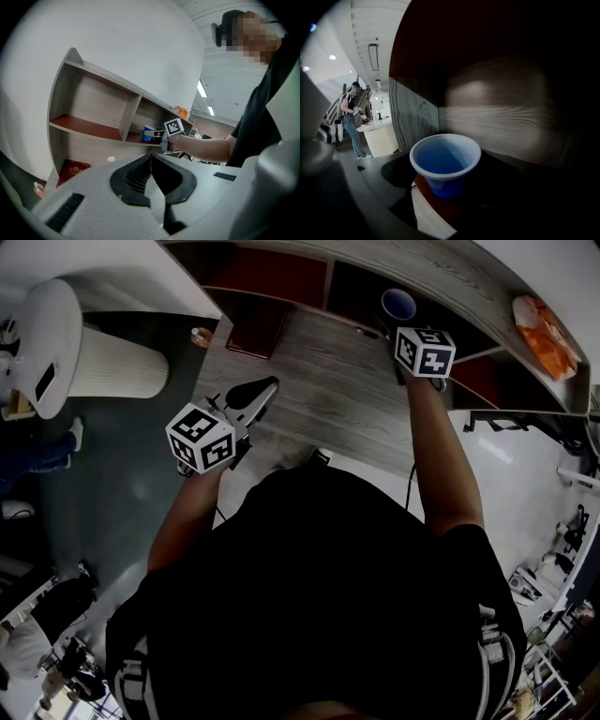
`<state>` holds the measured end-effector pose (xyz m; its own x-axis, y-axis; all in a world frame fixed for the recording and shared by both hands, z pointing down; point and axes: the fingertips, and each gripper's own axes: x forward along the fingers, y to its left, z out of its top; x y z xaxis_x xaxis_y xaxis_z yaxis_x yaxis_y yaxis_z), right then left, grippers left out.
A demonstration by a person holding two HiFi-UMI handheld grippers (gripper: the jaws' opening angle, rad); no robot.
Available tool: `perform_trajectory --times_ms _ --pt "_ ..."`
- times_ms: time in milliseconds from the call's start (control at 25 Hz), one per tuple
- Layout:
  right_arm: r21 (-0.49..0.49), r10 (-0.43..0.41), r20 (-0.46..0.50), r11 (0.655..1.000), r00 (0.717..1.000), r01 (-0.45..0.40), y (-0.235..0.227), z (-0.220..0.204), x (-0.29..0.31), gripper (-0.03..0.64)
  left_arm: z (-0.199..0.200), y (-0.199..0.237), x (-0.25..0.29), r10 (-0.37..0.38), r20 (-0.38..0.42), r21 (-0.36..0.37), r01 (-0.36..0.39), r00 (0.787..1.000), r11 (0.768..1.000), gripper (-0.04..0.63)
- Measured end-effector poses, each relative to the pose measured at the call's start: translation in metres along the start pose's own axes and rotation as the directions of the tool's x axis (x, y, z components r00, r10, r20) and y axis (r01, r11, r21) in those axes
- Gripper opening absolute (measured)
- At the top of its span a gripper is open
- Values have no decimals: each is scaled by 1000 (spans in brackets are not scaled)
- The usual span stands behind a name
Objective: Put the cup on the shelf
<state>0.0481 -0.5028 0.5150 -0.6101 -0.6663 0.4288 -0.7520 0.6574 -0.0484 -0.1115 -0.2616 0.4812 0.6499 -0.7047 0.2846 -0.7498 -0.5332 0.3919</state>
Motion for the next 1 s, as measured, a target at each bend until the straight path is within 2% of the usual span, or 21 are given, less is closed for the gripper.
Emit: perform_trajectory --times_ms 680,1000 --pt "14 -64 12 998 998 64 0 -15 -37 374 -3 -12 -9 -44 -4 21 44 999 999 19" --pt "19 -69 12 997 998 69 9 -23 -58 373 -7 -20 -16 -66 -14 31 67 998 997 18"
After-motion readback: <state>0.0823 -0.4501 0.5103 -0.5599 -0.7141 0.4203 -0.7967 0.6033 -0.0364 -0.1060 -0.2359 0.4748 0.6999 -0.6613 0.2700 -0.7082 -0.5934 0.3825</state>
